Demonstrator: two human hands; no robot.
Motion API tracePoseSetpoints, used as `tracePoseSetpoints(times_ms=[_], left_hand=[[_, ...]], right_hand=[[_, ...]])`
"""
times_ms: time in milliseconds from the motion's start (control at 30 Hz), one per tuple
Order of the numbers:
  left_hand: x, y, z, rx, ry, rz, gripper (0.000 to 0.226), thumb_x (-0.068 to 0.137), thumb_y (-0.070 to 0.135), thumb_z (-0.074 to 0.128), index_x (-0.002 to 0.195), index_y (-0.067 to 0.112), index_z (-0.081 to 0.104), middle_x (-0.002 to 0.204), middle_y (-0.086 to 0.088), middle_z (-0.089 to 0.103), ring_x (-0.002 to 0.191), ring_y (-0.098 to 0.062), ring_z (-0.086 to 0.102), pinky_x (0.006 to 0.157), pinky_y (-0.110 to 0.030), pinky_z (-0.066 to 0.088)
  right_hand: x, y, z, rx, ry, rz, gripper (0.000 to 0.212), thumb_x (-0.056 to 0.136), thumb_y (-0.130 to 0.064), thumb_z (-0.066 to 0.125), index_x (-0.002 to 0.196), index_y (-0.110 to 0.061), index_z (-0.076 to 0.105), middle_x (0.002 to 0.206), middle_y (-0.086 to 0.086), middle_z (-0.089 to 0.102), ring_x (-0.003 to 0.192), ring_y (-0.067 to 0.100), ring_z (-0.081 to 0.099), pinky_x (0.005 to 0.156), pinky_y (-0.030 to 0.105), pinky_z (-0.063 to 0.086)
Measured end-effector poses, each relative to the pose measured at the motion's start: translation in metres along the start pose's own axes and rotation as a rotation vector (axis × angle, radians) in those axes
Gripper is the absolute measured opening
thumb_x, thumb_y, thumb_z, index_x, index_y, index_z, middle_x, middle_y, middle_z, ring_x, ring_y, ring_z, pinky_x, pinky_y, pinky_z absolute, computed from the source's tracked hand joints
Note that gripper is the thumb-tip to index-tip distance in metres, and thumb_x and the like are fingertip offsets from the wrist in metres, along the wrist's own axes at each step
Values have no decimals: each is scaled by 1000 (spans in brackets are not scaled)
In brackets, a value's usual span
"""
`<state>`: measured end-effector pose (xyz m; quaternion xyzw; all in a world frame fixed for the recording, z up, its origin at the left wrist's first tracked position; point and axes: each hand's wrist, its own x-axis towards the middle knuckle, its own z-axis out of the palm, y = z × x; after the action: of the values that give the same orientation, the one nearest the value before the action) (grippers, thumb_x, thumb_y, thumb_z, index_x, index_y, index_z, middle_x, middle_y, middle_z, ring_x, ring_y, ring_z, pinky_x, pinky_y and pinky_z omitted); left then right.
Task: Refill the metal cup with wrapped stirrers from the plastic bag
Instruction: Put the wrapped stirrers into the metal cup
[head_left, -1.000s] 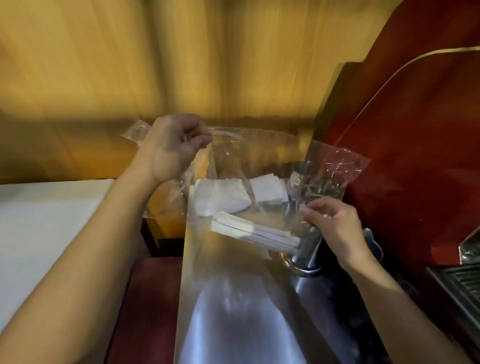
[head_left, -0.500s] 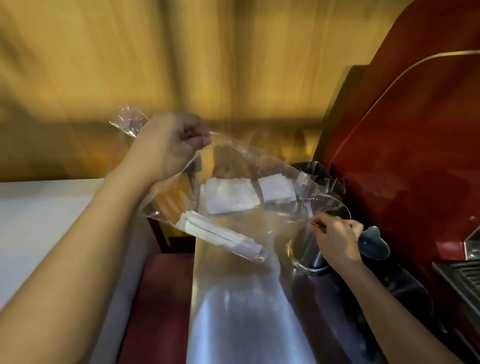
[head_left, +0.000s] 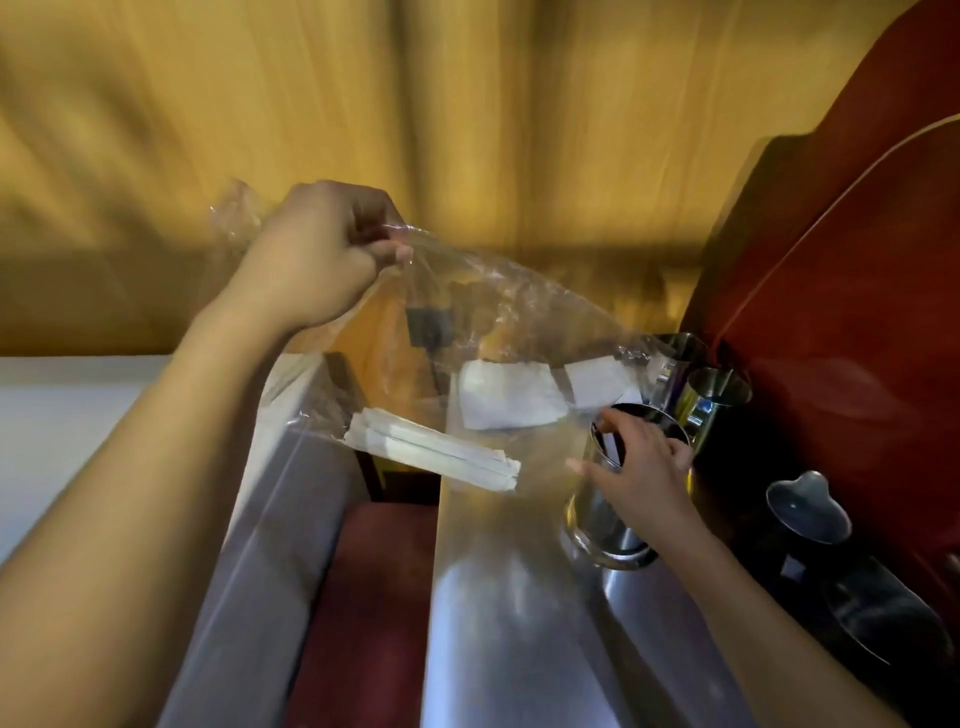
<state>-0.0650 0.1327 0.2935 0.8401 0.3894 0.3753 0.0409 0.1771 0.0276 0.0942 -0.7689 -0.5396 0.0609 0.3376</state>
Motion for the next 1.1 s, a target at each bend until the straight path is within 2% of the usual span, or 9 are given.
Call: tracePoseSetpoints(times_ms=[67, 133, 233, 400, 567, 733, 867, 967, 1100], left_hand=[[6, 2, -8, 4, 25, 1, 5, 82, 13, 65, 84, 13, 69, 74, -4, 61, 75, -19, 53, 71, -29, 41], [12, 4, -16, -22, 53, -2, 5, 81, 11, 64, 83, 14, 69, 70, 1, 59, 71, -13, 52, 66, -23, 40], [22, 7, -26, -72, 107, -5, 8, 79, 9, 63, 81, 16, 67, 66, 8, 59, 61, 2, 52, 58, -9, 35], [39, 16, -34, -159, 158, 35, 8, 78, 4, 63, 84, 4, 68, 66, 7, 59, 62, -1, 54, 62, -16, 40], [57, 31, -24, -214, 141, 131, 10, 78, 6, 66, 86, 1, 68, 67, 7, 59, 61, 1, 52, 66, -23, 42], [70, 51, 6, -358, 123, 188, 10, 79, 6, 66, 85, -2, 67, 66, 4, 59, 53, 7, 53, 59, -11, 39], [75, 68, 37, -463, 50, 190, 10, 79, 3, 65, 84, -6, 65, 66, 1, 59, 58, -4, 53, 63, -23, 43], [75, 75, 60, -535, -12, 178, 4, 79, 3, 66, 78, 6, 64, 67, -1, 60, 62, -13, 53, 66, -28, 43], [79, 82, 80, -626, -52, 205, 19, 78, 6, 66, 68, 22, 62, 66, 1, 61, 56, 1, 55, 63, -21, 44]], right_hand=[[1, -13, -6, 227, -74, 39, 58, 72, -48, 69, 123, -33, 46, 119, -12, 47, 116, 11, 31, 96, 34, 19], [2, -29, -11, 503, -123, 16, 36, 73, -38, 72, 106, -39, 57, 115, -10, 54, 111, 9, 41, 92, 31, 31], [2, -52, -23, 796, -29, -30, 15, 81, -16, 66, 78, -30, 69, 89, -5, 69, 87, 4, 61, 83, 29, 42], [10, -61, -51, 991, 163, 10, 16, 89, -19, 55, 77, -20, 66, 75, -3, 72, 81, 14, 67, 75, 27, 51], [23, -51, -95, 1008, 399, -15, 15, 88, -24, 56, 75, -25, 64, 70, -2, 72, 73, 18, 66, 67, 24, 53], [20, -28, -131, 937, 553, -61, 20, 86, -30, 55, 68, -29, 65, 68, -2, 69, 72, 20, 66, 68, 30, 53], [14, -7, -148, 954, 632, -20, 21, 87, -24, 57, 67, -24, 63, 64, -2, 67, 68, 20, 62, 68, 31, 50], [6, 7, -156, 945, 686, 31, 21, 89, -18, 56, 69, -21, 60, 56, -5, 66, 61, 15, 60, 77, 34, 52], [-4, 14, -172, 896, 756, 35, 23, 89, -19, 56, 67, -24, 60, 56, -7, 67, 64, 17, 59, 77, 36, 51]])
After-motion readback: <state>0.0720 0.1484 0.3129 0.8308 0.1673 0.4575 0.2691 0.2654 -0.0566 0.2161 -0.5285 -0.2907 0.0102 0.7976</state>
